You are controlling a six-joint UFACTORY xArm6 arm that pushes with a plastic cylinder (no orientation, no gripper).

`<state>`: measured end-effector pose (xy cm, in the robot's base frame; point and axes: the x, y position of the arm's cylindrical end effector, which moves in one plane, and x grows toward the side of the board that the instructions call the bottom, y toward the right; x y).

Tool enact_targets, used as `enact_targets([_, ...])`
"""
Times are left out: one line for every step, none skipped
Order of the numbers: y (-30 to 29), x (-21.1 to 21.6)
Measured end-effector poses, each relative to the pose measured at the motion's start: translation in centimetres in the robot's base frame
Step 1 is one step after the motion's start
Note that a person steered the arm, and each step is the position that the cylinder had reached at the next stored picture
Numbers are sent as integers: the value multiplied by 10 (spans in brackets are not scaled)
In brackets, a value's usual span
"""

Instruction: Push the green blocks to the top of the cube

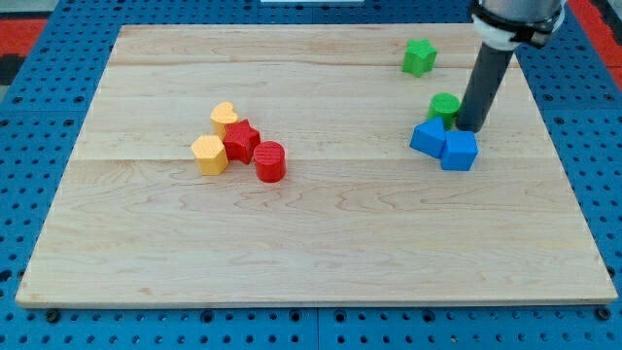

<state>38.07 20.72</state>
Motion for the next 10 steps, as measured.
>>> enact_targets([30,-90])
enact_targets([17,-173])
enact_targets([-33,-168])
enact_targets([-44,-106])
enact_targets([-55,-89])
enact_targets([-53,-135])
enact_targets([-100,-138])
enact_targets([-98,-95])
enact_targets([-56,-59])
enact_targets([-64,-55])
